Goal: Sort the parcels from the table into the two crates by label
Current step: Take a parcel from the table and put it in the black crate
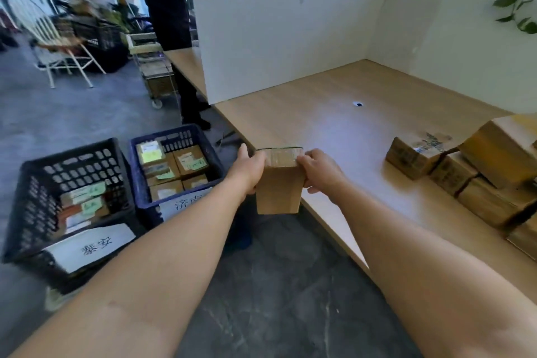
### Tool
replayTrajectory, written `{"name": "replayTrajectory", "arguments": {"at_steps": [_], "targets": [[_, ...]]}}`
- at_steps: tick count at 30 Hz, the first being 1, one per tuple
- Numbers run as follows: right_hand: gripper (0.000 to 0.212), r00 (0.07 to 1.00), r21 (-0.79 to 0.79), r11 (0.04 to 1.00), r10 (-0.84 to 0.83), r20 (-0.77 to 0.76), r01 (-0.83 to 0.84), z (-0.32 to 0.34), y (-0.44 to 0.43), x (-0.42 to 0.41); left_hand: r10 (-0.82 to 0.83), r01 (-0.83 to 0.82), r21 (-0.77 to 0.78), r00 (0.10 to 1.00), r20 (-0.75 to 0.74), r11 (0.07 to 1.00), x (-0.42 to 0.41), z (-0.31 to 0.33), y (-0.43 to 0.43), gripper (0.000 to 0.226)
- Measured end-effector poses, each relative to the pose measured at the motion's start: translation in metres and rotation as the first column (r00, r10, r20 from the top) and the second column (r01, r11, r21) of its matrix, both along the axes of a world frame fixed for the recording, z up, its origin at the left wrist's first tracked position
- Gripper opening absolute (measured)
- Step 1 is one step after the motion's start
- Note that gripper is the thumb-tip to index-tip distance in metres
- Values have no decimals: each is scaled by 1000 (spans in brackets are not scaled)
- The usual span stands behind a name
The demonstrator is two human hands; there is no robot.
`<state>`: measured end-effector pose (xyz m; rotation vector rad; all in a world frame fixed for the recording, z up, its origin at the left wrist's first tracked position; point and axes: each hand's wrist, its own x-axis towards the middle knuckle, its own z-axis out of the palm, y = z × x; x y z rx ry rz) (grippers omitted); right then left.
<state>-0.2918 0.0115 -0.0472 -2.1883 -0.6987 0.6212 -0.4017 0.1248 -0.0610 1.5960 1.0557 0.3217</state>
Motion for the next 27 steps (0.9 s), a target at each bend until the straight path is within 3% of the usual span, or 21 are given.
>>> {"name": "replayTrajectory", "arguments": {"at_steps": [12, 18, 24, 27], "targets": [[55, 944, -15, 945, 324, -67, -326, -31, 171, -59, 216, -216, -8, 975, -46, 976, -98, -15, 124, 47], [50, 890, -18, 892, 450, -75, -453, -43, 275, -92, 376, -378, 3, 921, -98, 926, -139, -21, 202, 41], [55, 800, -29, 801, 594, -82, -598, -46, 370, -114, 493, -499, -14, 860, -129, 866, -163, -18, 280, 26], [63, 751, -22, 752, 656, -80, -659, -50, 408, -121, 516, -523, 0, 842, -155, 852, -171, -17, 313, 32]]}}
